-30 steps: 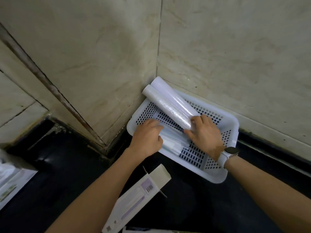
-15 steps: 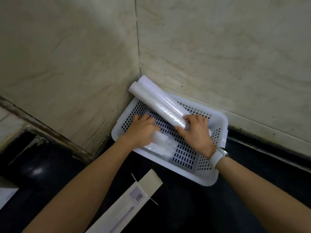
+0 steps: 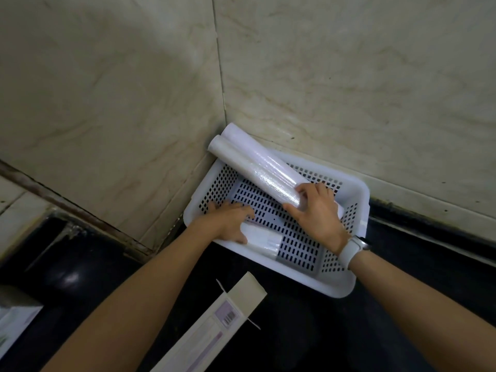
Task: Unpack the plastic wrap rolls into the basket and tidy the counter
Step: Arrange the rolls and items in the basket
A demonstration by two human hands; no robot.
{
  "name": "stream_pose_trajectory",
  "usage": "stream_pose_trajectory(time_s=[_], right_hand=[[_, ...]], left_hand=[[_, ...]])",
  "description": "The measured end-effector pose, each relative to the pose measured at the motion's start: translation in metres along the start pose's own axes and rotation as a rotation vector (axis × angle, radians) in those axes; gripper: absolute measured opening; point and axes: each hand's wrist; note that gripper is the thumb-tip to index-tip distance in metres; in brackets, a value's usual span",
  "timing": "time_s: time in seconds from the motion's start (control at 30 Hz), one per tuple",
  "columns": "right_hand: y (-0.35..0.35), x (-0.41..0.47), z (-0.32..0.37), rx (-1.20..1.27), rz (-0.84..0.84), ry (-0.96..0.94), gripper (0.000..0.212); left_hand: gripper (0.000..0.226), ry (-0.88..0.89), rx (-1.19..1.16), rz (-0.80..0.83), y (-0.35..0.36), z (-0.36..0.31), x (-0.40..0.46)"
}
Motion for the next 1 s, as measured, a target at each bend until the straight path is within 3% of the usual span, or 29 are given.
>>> stream_pose_trajectory(time_s=[0.13, 0.3, 0.43, 0.53, 0.67, 0.83, 1.0], right_hand=[[0.001, 0.001, -0.001, -0.001, 0.006, 0.003, 0.045], [0.003, 0.001, -0.002, -0.003, -0.012, -0.006, 0.046], [0.004, -0.003, -0.004, -0.144, -0.054, -0.084, 0.046], [0.005, -0.006, -0.006, -0.271, -0.039, -0.151, 0.046], [0.008, -0.01, -0.002, -0.306, -0.032, -0.159, 0.044], [0.007, -0.011, 0.003, -0.325, -0.024, -0.151, 0.045], [0.001, -0.019, -0.001, -0.292, -0.025, -0.166, 0.044]], left_hand=[[0.053, 0.054, 0.203, -0.024, 0.002, -0.008, 0.011], [0.054, 0.134, 0.364, -0.23, 0.009, -0.004, 0.016], [0.062, 0.056, 0.282, -0.248, 0.006, 0.002, 0.011], [0.056, 0.028, 0.146, -0.241, 0.003, 0.008, 0.003], [0.054, 0.078, 0.054, -0.291, 0.006, 0.015, -0.012], [0.062, 0.056, 0.045, -0.21, 0.013, 0.018, -0.022], [0.058, 0.102, 0.031, -0.305, 0.018, 0.018, -0.03]])
Point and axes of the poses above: each hand's wrist, its own x-axis towards the middle knuckle, its own y-axis out of the palm, z = x × y, and after that the axes turned 13 degrees about -x, right-handed
